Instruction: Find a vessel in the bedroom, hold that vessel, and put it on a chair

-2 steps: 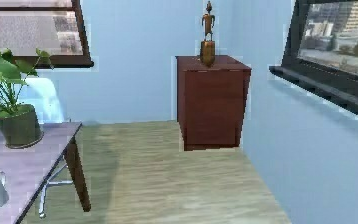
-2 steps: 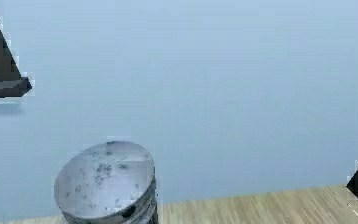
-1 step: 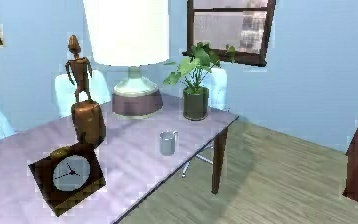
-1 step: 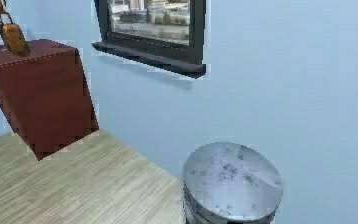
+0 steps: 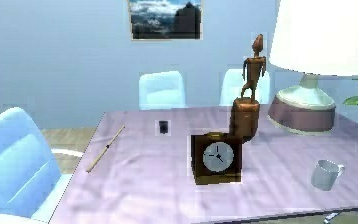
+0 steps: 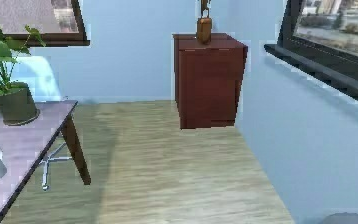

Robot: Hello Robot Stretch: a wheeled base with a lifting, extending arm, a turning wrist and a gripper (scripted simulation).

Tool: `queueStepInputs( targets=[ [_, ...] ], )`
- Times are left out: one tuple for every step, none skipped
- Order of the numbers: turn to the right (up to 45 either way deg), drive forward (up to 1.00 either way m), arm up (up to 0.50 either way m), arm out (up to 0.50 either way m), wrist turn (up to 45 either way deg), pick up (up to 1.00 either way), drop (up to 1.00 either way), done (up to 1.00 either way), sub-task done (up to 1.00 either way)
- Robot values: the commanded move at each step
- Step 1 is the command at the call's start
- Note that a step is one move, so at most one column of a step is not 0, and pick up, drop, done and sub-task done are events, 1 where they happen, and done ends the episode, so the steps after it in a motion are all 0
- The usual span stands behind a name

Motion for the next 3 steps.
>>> queueStepInputs(
  targets=[
    [-42.0,0.0,0.0,0.0,0.0,0.0,0.0,0.0,0.0],
    [45.0,0.0,0.0,0.0,0.0,0.0,0.0,0.0,0.0],
    [45.0,0.0,0.0,0.0,0.0,0.0,0.0,0.0,0.0]
  ],
)
